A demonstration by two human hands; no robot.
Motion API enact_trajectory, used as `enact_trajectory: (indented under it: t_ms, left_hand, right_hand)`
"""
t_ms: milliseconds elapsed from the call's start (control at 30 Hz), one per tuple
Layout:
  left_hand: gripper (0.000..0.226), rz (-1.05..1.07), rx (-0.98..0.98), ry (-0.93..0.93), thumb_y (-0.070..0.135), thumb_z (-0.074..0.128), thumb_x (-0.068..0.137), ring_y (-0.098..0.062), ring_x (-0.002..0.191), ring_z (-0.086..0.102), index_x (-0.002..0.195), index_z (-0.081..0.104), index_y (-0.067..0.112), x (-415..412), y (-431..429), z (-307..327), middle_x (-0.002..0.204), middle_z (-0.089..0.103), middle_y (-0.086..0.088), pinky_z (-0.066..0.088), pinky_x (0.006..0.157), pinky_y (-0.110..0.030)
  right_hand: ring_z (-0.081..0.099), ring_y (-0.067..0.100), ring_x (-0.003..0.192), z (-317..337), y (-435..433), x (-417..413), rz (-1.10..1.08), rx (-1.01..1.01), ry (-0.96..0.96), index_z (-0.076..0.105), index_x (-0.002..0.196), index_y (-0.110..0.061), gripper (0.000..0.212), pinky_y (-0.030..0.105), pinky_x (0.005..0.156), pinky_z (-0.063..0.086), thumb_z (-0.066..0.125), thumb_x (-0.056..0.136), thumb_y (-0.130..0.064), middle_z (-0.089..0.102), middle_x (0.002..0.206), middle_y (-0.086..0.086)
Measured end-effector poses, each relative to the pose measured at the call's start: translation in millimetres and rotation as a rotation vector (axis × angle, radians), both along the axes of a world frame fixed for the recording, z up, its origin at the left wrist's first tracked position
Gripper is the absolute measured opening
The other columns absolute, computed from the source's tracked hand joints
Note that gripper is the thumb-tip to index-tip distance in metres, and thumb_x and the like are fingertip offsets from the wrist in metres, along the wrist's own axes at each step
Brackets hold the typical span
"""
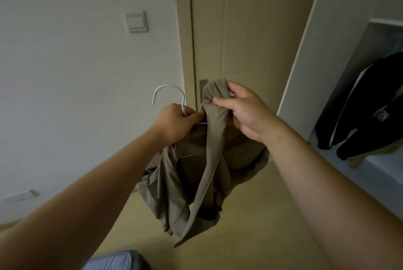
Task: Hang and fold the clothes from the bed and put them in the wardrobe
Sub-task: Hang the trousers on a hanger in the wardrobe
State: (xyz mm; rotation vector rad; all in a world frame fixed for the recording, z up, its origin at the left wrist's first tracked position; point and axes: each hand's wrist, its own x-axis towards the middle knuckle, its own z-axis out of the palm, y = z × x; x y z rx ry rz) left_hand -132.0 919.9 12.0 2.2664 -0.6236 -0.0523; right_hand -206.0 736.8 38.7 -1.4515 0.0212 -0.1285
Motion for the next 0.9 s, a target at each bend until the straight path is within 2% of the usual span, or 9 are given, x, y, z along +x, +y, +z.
enact_trajectory:
  t_ms: [67, 167, 267, 533, 633, 700, 767, 833, 900]
  left_hand:
    - [0.038, -0.043, -0.030, 0.043, 0.045, 0.063, 0.091, -0.020, 0.075, 0.066, 0.073, 0.075, 0.014, 8.8, -32.6, 1.6, 0.071, 0.070, -0.005, 0.056, 0.080, -0.045]
    - [0.033, -0.187, -0.052, 0.113, 0.055, 0.063, 0.082, -0.015, 0.080, 0.067, 0.070, 0.077, 0.027, 17.9, -80.6, 3.9, 0.074, 0.072, 0.004, 0.054, 0.081, -0.042]
    - [0.057, -0.354, -0.078, 0.152, 0.074, 0.065, 0.071, -0.024, 0.079, 0.068, 0.068, 0.073, 0.018, 22.5, -121.0, 3.9, 0.074, 0.071, -0.005, 0.054, 0.081, -0.048]
    - [0.057, -0.464, -0.068, 0.114, 0.076, 0.074, 0.058, -0.014, 0.074, 0.072, 0.070, 0.076, 0.021, 41.9, -222.8, -8.4, 0.072, 0.074, 0.001, 0.061, 0.078, -0.039]
    - [0.052, -0.454, -0.072, 0.115, 0.074, 0.070, 0.069, -0.008, 0.067, 0.068, 0.070, 0.077, 0.022, 60.1, -256.2, -12.3, 0.068, 0.073, 0.002, 0.053, 0.062, -0.021]
    - [0.036, -0.468, -0.082, 0.154, 0.055, 0.076, 0.081, -0.005, 0.066, 0.065, 0.071, 0.077, 0.021, 78.5, -277.9, -14.9, 0.069, 0.073, 0.001, 0.049, 0.060, -0.017]
    - [0.024, -0.487, -0.104, 0.201, 0.037, 0.079, 0.083, -0.005, 0.065, 0.063, 0.072, 0.077, 0.015, 96.9, -295.0, -17.9, 0.070, 0.073, -0.001, 0.048, 0.062, -0.017]
    - [0.023, -0.501, -0.137, 0.224, 0.030, 0.078, 0.086, -0.001, 0.060, 0.061, 0.070, 0.077, 0.014, 116.9, -310.8, -20.3, 0.065, 0.071, 0.004, 0.046, 0.057, -0.014]
    - [0.027, -0.489, -0.153, 0.238, 0.033, 0.071, 0.091, -0.001, 0.059, 0.062, 0.071, 0.079, 0.017, 136.5, -325.4, -21.2, 0.065, 0.072, 0.007, 0.047, 0.058, -0.015]
  right_hand:
    - [0.072, 0.013, 0.101, -1.7, -34.9, -0.5, -0.038, -0.009, -0.016, 0.064, 0.121, -0.024, 0.037, 0.024, 0.075, 0.058, 0.065, 0.092, -0.002, 0.075, 0.110, -0.001]
    - [0.070, 0.023, 0.107, -2.0, -83.2, -2.9, -0.080, 0.020, -0.015, 0.065, 0.123, -0.015, 0.042, 0.037, 0.087, 0.058, 0.063, 0.087, 0.005, 0.074, 0.114, 0.007]
    - [0.069, 0.028, 0.110, 2.8, -120.1, -3.2, -0.113, 0.007, -0.017, 0.056, 0.135, -0.013, 0.053, 0.042, 0.087, 0.058, 0.062, 0.088, 0.010, 0.071, 0.120, 0.013]
    - [0.067, 0.022, 0.114, 0.4, -198.3, -0.3, -0.221, -0.041, 0.041, 0.038, 0.151, -0.031, 0.070, 0.053, 0.085, 0.059, 0.059, 0.095, 0.004, 0.065, 0.131, 0.001]
    - [0.070, 0.017, 0.104, -5.9, -225.3, 3.4, -0.402, -0.056, 0.086, 0.036, 0.152, -0.033, 0.071, 0.043, 0.084, 0.060, 0.056, 0.094, 0.003, 0.070, 0.118, -0.003]
    - [0.070, 0.020, 0.100, -6.7, -245.3, 2.8, -0.579, -0.112, 0.144, 0.043, 0.150, -0.029, 0.066, 0.036, 0.083, 0.058, 0.054, 0.092, -0.001, 0.068, 0.120, 0.002]
    - [0.068, 0.021, 0.096, -4.9, -264.9, -3.7, -0.700, -0.287, 0.245, 0.061, 0.131, -0.022, 0.044, 0.033, 0.082, 0.056, 0.062, 0.087, -0.019, 0.069, 0.116, 0.011]
    - [0.071, 0.014, 0.085, -1.9, -282.4, -16.1, -0.738, -0.486, 0.362, 0.071, 0.108, -0.020, 0.031, 0.023, 0.072, 0.055, 0.076, 0.082, -0.036, 0.075, 0.095, 0.001]
    - [0.070, 0.010, 0.075, 0.0, -296.0, -28.9, -0.753, -0.606, 0.443, 0.074, 0.093, -0.021, 0.023, 0.015, 0.057, 0.050, 0.082, 0.080, -0.037, 0.074, 0.079, -0.006]
